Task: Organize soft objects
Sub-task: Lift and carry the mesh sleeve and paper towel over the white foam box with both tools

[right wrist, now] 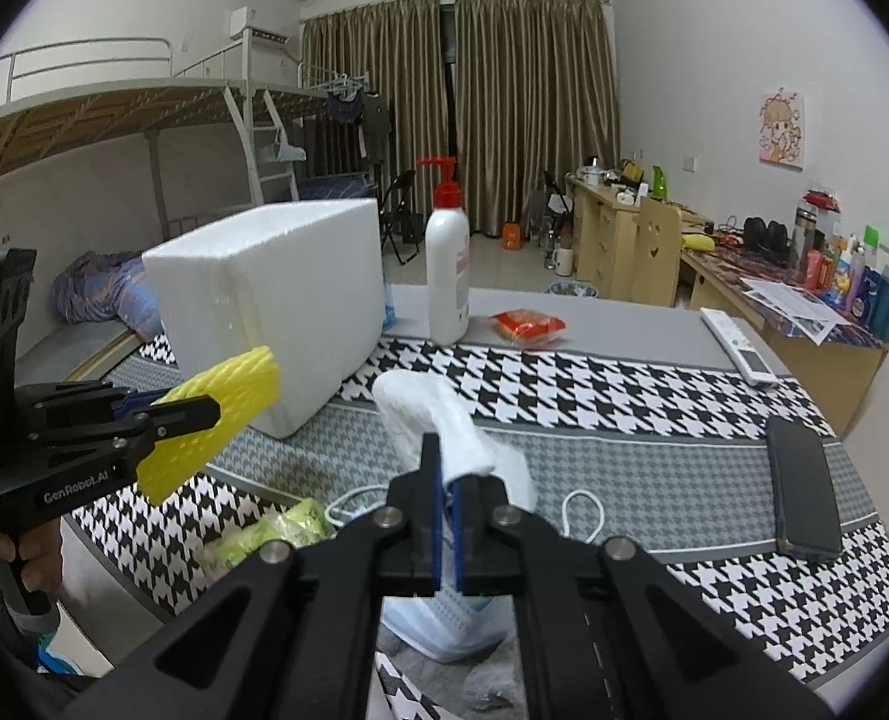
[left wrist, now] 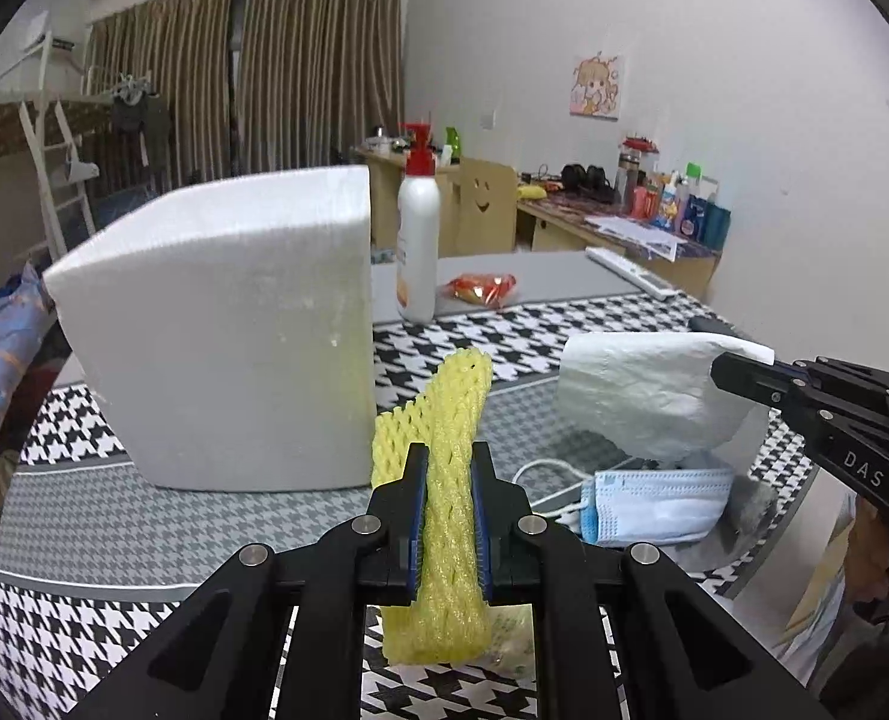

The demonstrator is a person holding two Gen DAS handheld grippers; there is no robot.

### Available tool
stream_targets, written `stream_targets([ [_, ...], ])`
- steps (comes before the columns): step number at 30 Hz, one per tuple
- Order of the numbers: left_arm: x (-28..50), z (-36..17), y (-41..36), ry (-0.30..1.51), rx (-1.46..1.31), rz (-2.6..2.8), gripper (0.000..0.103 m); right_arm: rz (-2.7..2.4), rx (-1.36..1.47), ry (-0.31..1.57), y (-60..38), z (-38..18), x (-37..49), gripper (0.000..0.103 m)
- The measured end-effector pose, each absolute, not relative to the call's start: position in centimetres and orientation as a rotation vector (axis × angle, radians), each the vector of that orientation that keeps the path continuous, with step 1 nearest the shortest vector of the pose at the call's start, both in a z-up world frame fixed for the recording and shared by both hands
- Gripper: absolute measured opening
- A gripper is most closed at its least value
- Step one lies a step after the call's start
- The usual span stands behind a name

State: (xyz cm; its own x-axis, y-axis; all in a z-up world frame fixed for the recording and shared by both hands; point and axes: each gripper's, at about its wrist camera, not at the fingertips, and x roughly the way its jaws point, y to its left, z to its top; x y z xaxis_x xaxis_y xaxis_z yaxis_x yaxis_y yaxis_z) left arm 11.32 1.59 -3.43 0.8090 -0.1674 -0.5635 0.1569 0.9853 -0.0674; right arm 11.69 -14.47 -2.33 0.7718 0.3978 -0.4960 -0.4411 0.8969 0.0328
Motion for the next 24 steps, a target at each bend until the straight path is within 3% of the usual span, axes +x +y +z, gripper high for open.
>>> stream_targets([
  [24,10.6,0.7,0.6,0.518,0.014,-0.167,0.014,0.437,-0.067,0.44,-14.2,0.4,11.1,0.004],
])
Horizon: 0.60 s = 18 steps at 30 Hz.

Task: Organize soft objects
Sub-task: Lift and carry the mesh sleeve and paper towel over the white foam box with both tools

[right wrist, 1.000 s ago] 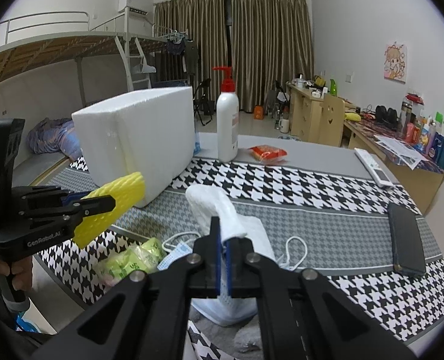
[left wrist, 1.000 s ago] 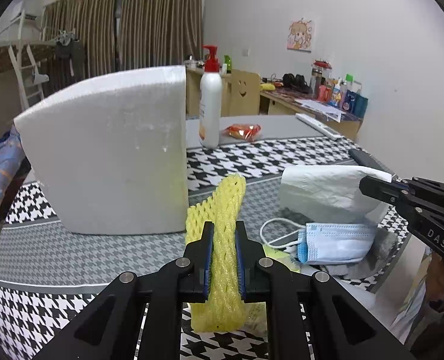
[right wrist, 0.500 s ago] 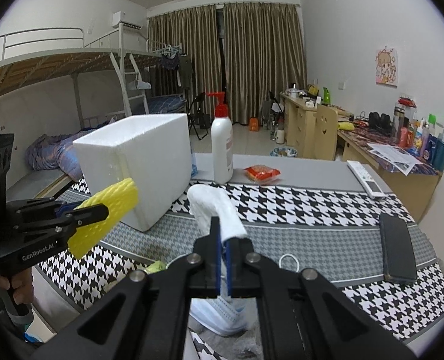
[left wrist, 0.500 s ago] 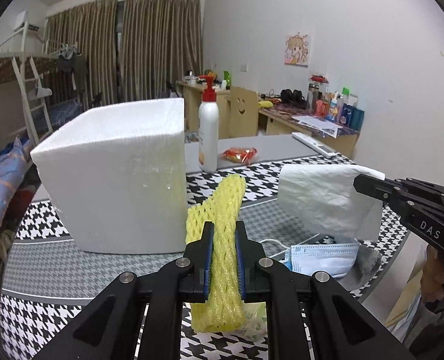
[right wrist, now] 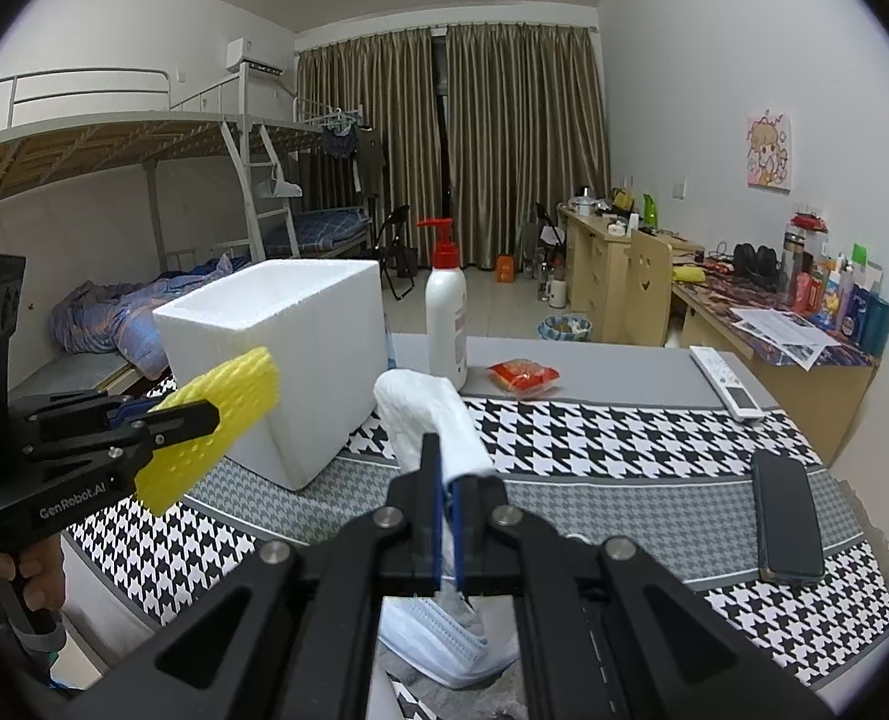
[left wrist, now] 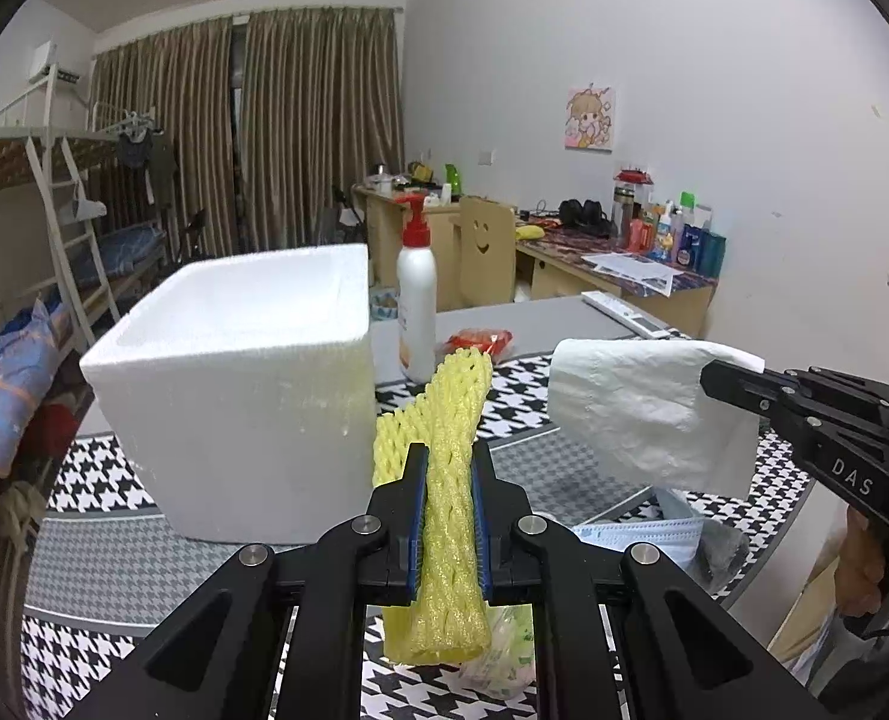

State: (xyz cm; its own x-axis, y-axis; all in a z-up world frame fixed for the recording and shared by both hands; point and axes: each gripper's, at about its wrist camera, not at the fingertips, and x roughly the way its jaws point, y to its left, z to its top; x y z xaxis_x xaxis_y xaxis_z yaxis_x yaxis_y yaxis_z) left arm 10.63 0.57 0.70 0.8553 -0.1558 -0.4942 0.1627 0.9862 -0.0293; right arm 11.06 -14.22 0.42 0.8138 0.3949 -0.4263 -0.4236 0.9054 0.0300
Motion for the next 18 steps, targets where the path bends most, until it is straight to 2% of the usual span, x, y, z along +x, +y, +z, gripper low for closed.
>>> stream_targets([
  [18,11.2,3.2,0.0,0.449,0.029,-0.179,0.014,0.431,-0.051,0.384,-14.4,2.5,11.1,0.004],
])
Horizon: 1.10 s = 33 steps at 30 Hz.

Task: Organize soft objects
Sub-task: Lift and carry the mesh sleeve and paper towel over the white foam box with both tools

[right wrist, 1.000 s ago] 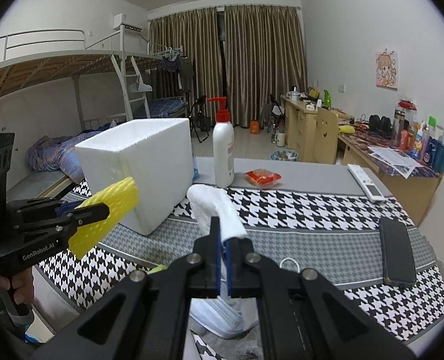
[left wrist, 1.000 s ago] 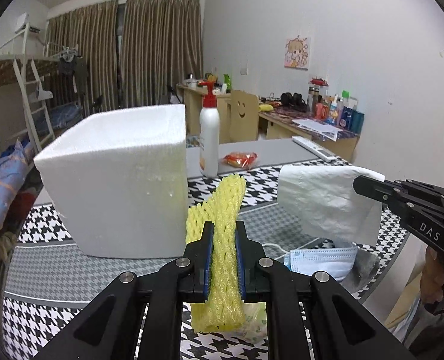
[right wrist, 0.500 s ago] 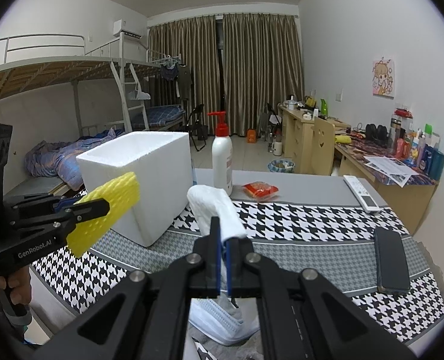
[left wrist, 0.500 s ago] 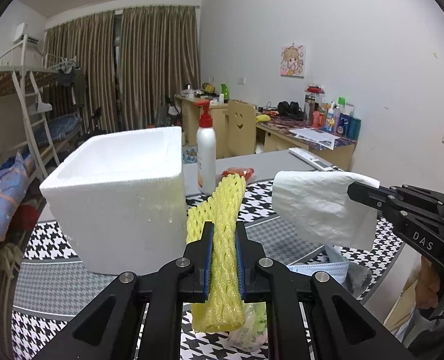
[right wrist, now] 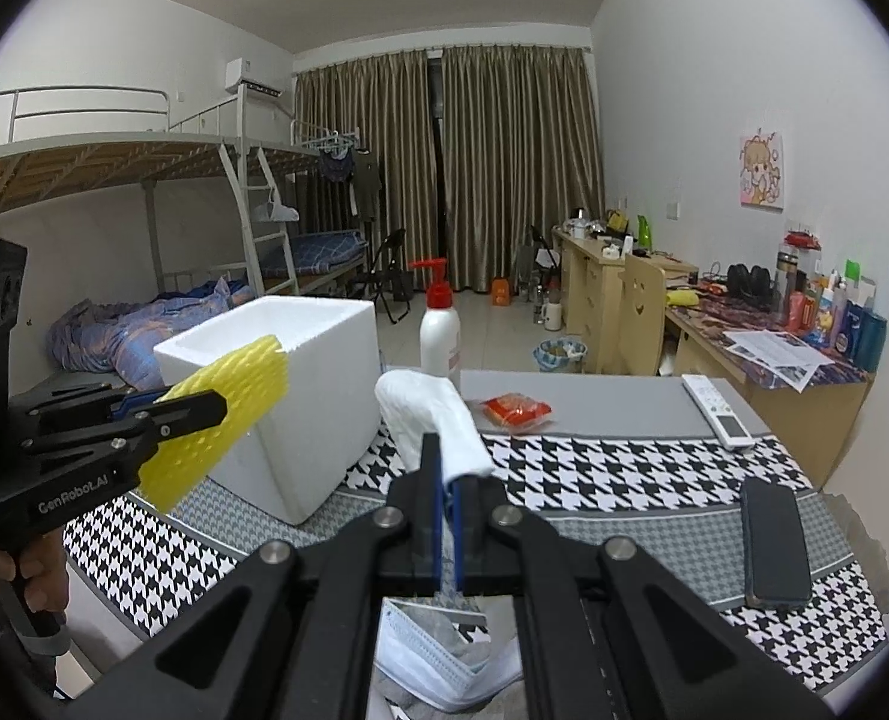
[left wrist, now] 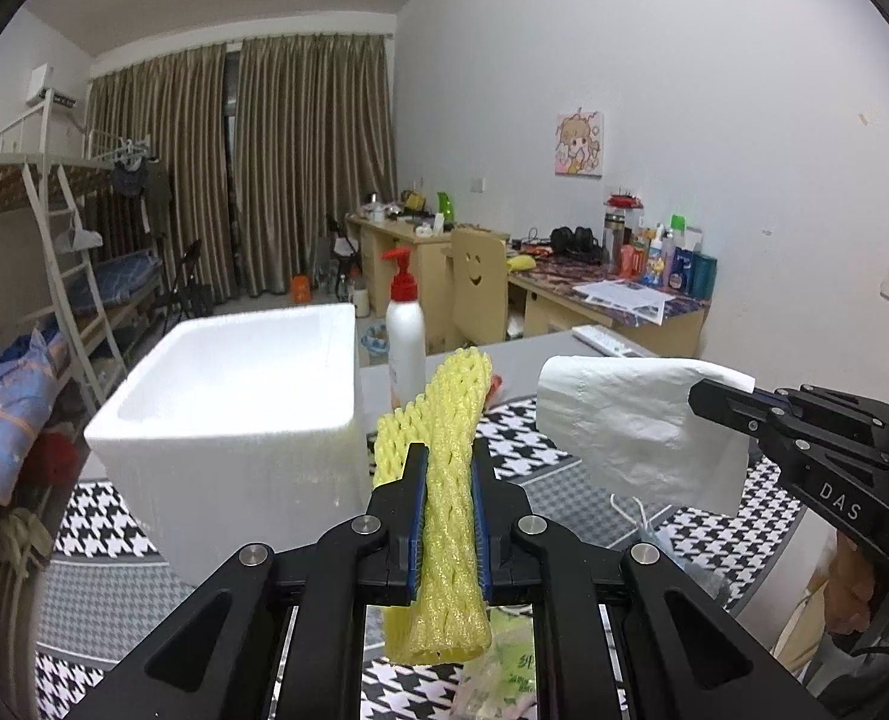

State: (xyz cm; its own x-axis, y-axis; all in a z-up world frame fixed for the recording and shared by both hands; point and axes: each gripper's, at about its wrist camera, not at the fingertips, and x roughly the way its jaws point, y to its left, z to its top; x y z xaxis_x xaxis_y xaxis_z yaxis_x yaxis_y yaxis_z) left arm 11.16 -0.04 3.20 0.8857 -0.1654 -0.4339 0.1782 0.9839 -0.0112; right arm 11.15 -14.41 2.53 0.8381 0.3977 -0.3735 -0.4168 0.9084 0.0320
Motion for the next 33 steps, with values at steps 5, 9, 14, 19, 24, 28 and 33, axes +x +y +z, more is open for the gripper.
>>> stream_targets([
  [5,11.3,4.1,0.0,0.418,0.045,-0.171,0.014,0.435,-0.052,0.367,-14.1,3.1,11.5,0.004],
  [9,11.8,4.7,0.2,0.403,0.039,-0.17,0.014,0.441,-0.049,0.36,-13.9,3.6,11.8,0.004],
  [14,12.2,5.3,0.3,0.385,0.042,-0.171,0.014,0.438,-0.051,0.345,-13.4,4.3,12.2,0.004],
  [19,12.5,5.9,0.7,0.366,0.037,-0.17,0.014,0.441,-0.055,0.332,-12.9,4.9,12.7,0.004],
  [24,12.9,6.4,0.9,0.357,0.034,-0.158,0.014,0.442,-0.059,0.32,-12.1,5.5,13.2,0.005],
  [28,13.5,7.0,1.2,0.352,0.034,-0.155,0.014,0.438,-0.058,0.319,-11.9,5.8,13.6,0.005],
  [33,14.1,7.4,1.4,0.347,0.03,-0.142,0.014,0.442,-0.055,0.317,-11.6,6.1,13.8,0.005],
])
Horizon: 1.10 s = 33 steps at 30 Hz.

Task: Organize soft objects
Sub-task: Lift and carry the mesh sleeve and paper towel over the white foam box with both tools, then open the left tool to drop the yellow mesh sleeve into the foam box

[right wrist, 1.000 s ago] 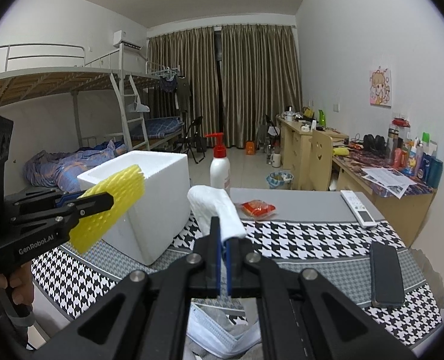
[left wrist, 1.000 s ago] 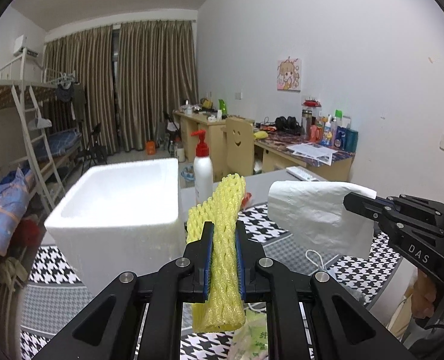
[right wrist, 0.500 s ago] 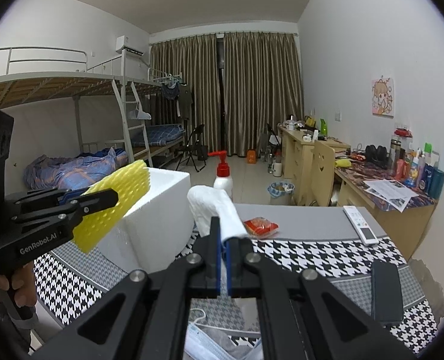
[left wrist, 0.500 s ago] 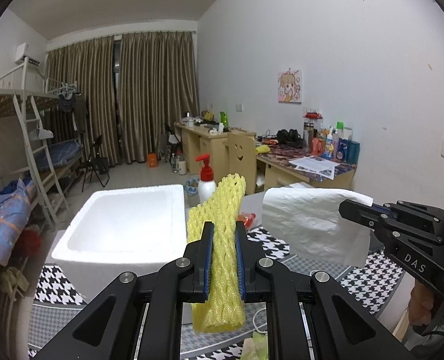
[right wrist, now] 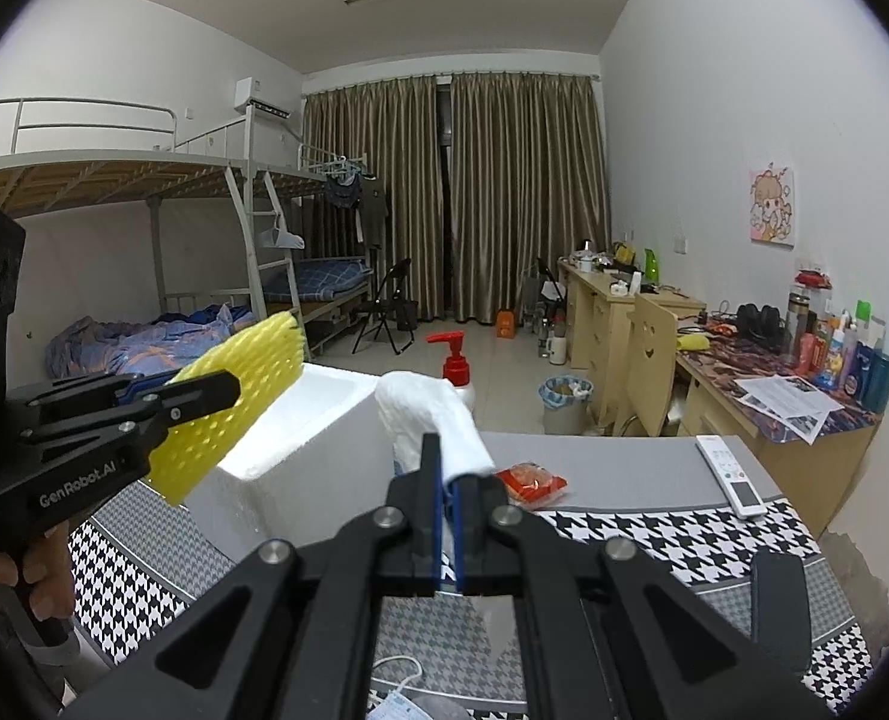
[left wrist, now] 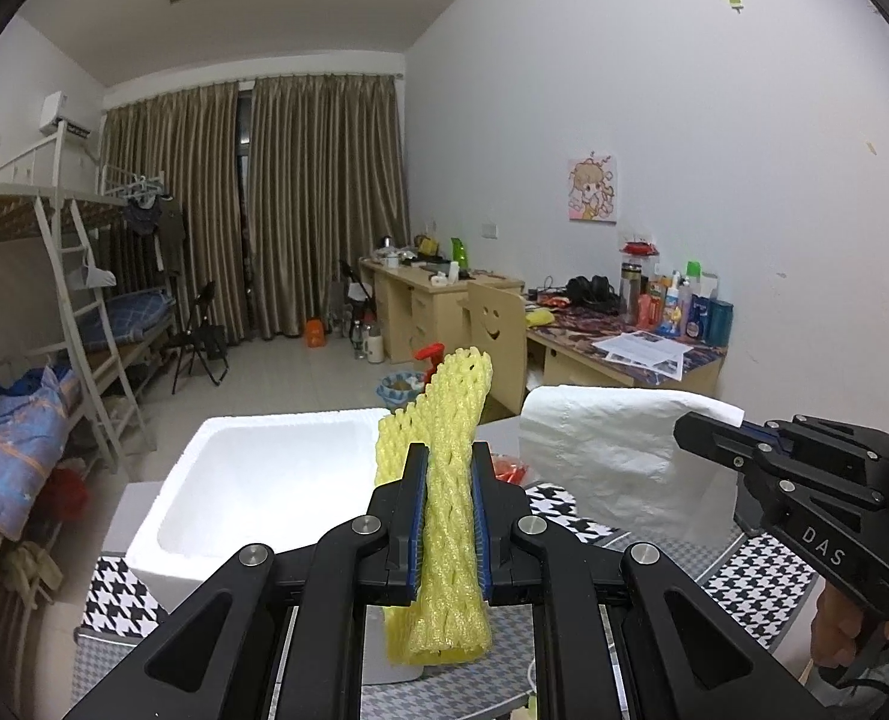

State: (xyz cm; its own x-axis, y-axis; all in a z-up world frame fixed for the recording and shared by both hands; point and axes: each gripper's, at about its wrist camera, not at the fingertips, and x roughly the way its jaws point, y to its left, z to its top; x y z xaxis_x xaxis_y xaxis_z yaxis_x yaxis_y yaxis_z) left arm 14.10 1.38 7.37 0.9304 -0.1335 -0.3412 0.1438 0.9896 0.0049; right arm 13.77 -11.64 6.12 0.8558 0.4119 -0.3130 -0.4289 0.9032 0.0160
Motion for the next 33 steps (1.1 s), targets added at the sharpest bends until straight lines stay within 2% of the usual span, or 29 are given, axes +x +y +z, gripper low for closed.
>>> stream_targets([
  [33,18.5,7.6,6.8,0.372,-0.008,0.028,0.014,0.539,-0.115,0.3,-5.6,8.9,16.0,0.004],
])
